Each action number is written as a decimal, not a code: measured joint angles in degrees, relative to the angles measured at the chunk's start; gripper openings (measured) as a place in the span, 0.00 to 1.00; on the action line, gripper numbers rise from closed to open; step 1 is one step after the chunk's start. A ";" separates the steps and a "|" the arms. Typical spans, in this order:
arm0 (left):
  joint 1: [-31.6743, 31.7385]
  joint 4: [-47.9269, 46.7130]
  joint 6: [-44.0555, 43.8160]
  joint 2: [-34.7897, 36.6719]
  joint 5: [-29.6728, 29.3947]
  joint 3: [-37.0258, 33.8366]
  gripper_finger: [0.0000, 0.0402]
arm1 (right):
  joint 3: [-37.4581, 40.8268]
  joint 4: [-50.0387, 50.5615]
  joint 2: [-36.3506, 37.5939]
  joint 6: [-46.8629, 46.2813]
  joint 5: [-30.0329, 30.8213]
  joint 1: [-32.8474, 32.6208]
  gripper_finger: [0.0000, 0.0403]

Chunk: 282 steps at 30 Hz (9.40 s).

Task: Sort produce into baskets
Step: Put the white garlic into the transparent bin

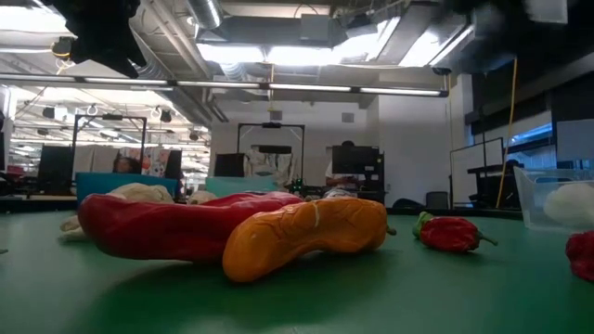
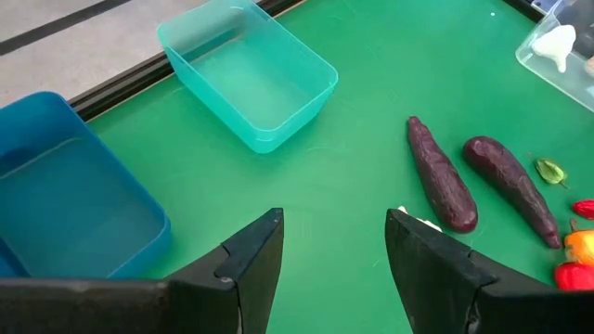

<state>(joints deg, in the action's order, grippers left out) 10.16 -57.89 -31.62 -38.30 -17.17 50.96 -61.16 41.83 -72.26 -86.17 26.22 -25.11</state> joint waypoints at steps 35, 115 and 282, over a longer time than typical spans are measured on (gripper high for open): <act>0.02 -0.68 0.07 0.01 -0.02 -0.02 0.46 | -44.26 -17.79 -52.84 72.88 -22.00 22.48 0.82; 0.01 -1.91 0.00 0.00 -3.52 -0.07 0.46 | -56.77 -4.45 -63.01 68.32 -19.98 22.45 0.36; 0.01 -3.21 -0.55 0.00 -3.67 -0.11 0.46 | -50.60 -24.70 -68.82 69.92 -30.55 19.61 0.39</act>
<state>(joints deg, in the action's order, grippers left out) 10.16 -61.10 -32.16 -38.30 -20.84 50.85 -111.75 17.13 -141.08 -16.25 -4.33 -5.50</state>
